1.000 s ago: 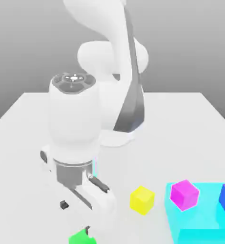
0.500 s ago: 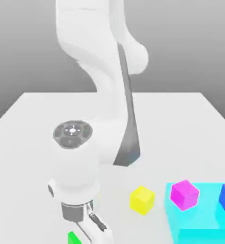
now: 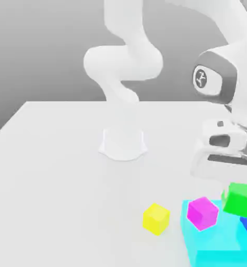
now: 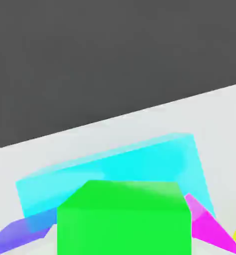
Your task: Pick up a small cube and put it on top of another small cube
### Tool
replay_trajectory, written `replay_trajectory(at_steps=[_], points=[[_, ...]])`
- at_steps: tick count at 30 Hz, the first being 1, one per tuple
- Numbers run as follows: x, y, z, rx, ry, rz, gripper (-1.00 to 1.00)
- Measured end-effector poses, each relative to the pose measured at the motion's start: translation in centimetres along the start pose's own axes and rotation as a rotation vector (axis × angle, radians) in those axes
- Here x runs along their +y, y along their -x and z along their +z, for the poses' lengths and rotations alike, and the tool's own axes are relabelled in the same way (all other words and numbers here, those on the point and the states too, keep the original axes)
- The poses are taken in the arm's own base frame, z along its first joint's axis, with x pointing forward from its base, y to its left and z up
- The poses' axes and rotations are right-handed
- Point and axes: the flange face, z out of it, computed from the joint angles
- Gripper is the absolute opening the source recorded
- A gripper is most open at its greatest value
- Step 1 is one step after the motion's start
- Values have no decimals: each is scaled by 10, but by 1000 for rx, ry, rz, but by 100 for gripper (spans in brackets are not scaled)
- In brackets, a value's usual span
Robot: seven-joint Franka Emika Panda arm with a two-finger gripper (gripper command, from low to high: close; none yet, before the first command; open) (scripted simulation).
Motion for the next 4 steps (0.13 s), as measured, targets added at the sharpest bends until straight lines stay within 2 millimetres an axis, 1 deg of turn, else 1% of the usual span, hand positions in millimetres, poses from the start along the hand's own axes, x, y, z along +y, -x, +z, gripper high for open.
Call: replay_trajectory(at_steps=[1,4], points=[[-1,7,10,0,1,-15,100],[-1,7,10,0,1,-15,100]])
